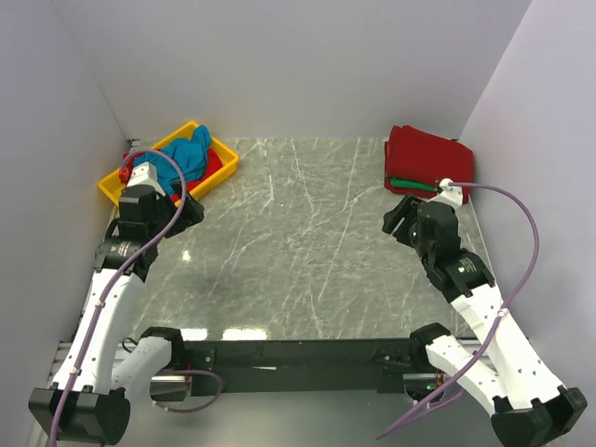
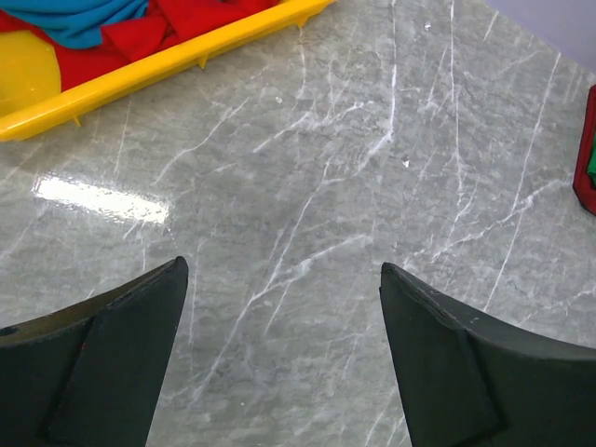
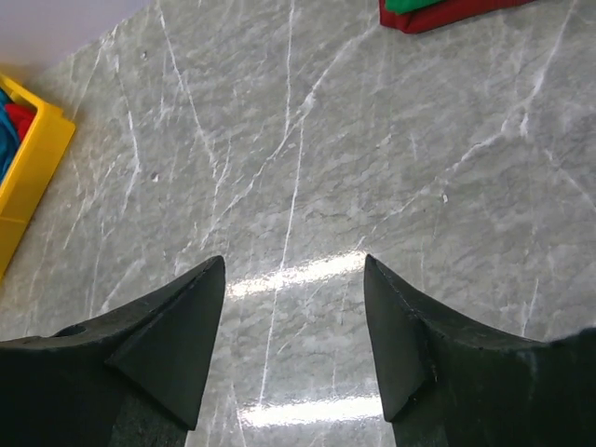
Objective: Fold and stack the t-shirts
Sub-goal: Grab the tshirt from the pile, then move the tshirt to the center of the board
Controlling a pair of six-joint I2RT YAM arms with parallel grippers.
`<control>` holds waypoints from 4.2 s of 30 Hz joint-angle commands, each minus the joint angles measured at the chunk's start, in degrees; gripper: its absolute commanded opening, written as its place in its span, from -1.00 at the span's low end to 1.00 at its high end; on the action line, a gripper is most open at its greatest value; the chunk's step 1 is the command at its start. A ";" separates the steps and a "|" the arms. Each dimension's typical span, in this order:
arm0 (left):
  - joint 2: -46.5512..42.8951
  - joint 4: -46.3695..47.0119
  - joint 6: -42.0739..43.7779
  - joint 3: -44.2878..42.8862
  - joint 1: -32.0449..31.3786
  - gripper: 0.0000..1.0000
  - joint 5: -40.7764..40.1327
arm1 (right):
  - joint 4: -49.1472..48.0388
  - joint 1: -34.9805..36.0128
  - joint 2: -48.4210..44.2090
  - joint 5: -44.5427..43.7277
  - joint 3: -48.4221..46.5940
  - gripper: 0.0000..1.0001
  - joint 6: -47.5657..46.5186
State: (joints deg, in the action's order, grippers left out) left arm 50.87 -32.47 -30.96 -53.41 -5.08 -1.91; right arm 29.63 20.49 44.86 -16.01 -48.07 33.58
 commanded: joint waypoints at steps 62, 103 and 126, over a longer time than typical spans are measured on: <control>81.14 6.10 6.09 -61.39 13.43 0.27 -0.99 | -5.63 -0.10 26.15 3.61 -15.82 0.51 7.99; 36.23 20.16 -10.26 -55.46 2.63 -0.99 31.87 | -11.08 0.51 14.56 11.44 -1.33 0.40 6.67; 24.54 14.16 -8.43 -29.53 -7.65 -0.02 30.93 | -4.49 0.60 3.40 6.43 5.00 0.40 8.08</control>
State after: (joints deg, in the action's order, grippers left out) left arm 73.73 -8.08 -45.41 -93.12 -11.05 32.77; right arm 24.62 20.75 50.19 -8.32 -43.92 40.97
